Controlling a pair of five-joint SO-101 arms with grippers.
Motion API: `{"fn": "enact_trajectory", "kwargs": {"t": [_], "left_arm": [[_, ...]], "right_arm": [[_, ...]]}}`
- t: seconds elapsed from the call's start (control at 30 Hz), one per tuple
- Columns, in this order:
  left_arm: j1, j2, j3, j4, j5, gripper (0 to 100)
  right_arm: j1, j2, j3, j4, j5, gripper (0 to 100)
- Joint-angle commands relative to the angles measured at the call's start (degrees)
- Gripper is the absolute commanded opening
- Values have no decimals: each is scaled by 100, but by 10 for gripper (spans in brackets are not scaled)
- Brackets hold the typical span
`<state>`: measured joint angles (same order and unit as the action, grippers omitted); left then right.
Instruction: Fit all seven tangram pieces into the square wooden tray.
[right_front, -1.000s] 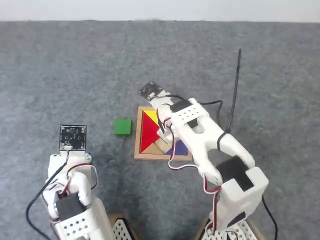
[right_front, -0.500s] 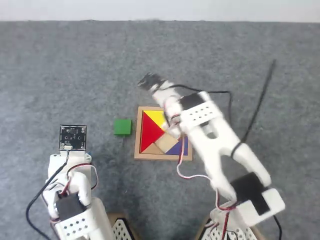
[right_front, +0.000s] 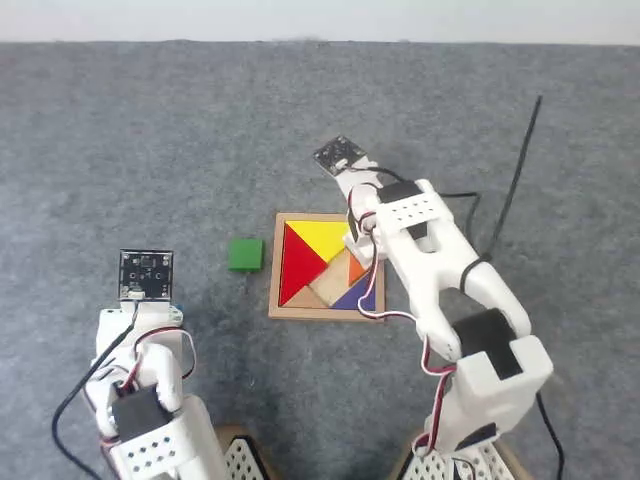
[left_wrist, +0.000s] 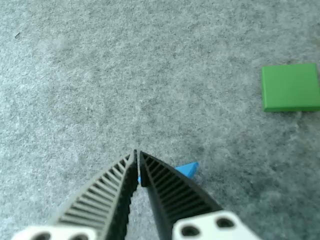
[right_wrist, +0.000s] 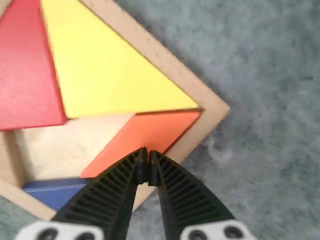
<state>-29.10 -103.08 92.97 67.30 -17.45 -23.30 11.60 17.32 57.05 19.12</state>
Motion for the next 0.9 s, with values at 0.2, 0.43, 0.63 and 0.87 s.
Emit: {"fn": "enact_trajectory", "kwargs": {"t": [0.2,0.43,0.63,0.87], "left_arm": [[0,-105,-13,9,-53,15],[0,-105,-13,-9,-53,15],[0,-105,-13,-9,-53,15],[9,-105,-13,-18,-53,15]], "right_arm": [[655,-778,-554,549,9,13],[-637,-840,-554,760,0,13],[-400,242,-589,374,35,13],[-119,-286,-686,848,44,12]]}}
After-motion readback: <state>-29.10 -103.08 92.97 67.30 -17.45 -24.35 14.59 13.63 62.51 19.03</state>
